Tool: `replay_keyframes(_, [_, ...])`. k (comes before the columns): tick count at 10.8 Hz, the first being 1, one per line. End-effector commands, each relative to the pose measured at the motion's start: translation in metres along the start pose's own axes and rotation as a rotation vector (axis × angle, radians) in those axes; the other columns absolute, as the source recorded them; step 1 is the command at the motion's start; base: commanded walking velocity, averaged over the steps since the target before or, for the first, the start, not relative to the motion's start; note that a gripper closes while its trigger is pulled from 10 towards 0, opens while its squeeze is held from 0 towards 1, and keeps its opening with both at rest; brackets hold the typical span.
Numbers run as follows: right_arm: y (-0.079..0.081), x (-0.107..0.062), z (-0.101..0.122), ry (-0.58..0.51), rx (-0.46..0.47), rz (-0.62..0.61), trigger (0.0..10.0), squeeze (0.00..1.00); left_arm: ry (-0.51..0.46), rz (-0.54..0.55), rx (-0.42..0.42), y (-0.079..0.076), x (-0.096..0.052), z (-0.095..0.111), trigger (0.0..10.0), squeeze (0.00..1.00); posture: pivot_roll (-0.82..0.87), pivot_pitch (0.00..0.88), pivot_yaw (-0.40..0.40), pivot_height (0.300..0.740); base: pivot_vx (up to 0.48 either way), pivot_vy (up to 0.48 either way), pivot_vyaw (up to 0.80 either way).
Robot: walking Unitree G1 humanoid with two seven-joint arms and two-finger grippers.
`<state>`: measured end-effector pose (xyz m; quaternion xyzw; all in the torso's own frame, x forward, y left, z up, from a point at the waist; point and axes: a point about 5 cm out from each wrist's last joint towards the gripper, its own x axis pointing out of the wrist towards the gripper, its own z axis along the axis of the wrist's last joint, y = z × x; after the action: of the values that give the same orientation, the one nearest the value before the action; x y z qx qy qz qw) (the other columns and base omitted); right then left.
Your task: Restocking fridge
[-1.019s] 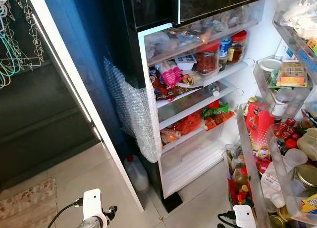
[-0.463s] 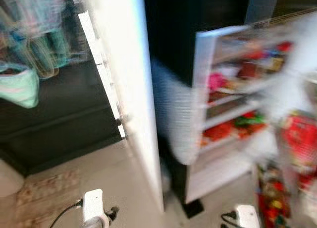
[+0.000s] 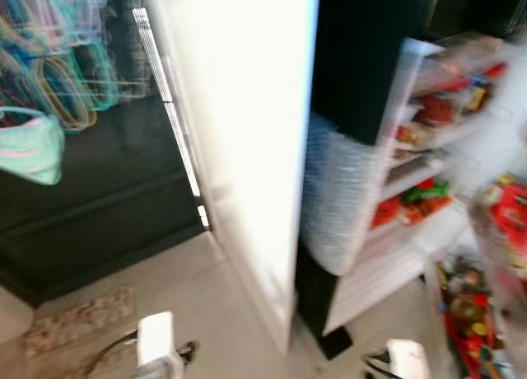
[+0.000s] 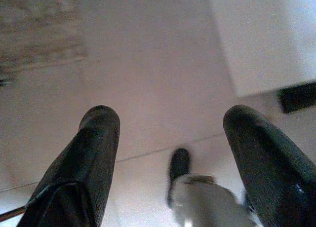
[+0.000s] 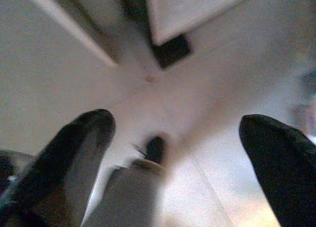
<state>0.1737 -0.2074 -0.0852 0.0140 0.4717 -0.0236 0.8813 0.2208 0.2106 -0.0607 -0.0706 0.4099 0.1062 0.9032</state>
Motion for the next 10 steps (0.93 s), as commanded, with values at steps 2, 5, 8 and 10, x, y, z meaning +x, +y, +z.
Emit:
replay_keyframes(2, [-0.0062, -0.0014, -0.003, 0.001, 0.022, -0.025, 10.0, 0.0, 0.029, -0.011, 0.015, -0.0031, -0.0003, -0.0056, 10.0, 0.0, 0.03, 0.0, 0.073, 0.74, 0.0, 0.0, 0.0])
replay_keyframes(5, [-0.0064, -0.0015, -0.0036, 0.003, 0.034, -0.032, 10.0, 0.0, 0.032, -0.02, 0.076, -0.0028, -0.0002, -0.0044, 10.0, 0.0, 0.03, 0.0, 0.074, 0.74, 0.0, -0.226, 0.0])
replay_keyframes(8, [-0.0068, -0.0014, -0.0047, 0.02, 0.022, -0.035, 10.0, 0.0, 0.036, -0.017, 0.075, -0.0028, -0.0001, -0.0048, 10.0, 0.0, 0.03, 0.0, 0.073, 0.74, 0.0, -0.089, -0.76])
replay_keyframes(10, [-0.007, -0.0015, -0.0047, 0.016, 0.023, -0.039, 10.0, 0.0, 0.033, -0.021, 0.113, -0.0026, -0.0001, -0.0038, 10.0, 0.0, 0.03, 0.0, 0.072, 0.74, 0.0, -0.176, -0.77])
